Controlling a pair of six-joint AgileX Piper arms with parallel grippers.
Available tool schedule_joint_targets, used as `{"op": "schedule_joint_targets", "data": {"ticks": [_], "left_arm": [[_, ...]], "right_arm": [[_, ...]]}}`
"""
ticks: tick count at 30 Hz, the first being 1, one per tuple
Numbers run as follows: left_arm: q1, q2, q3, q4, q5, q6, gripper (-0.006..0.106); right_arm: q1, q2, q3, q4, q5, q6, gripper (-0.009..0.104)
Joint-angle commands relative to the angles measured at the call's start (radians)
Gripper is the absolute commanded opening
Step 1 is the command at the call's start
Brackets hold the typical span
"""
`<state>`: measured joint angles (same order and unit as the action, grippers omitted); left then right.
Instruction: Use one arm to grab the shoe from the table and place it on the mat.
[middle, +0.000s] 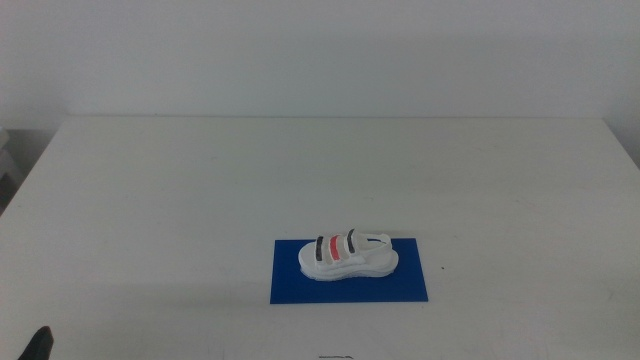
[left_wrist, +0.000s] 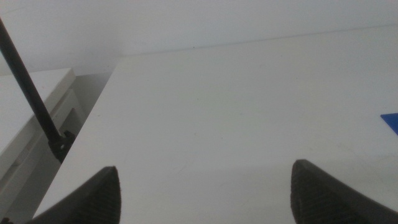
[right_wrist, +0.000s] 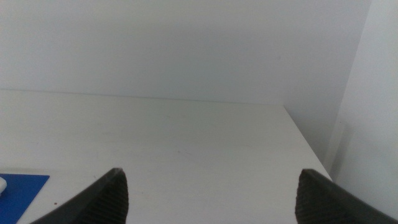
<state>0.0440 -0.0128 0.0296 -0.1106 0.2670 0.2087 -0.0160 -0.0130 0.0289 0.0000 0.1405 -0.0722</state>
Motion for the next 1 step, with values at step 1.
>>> {"op": "schedule_joint_targets", "data": {"ticks": [1], "left_arm": [[-0.002,-0.023,-0.003,-0.015,-0.090,-0.009,0.094]], "right_arm": [[0.002,-0.019,-0.019,-0.009,-0.076,-0.004,0.094]]}}
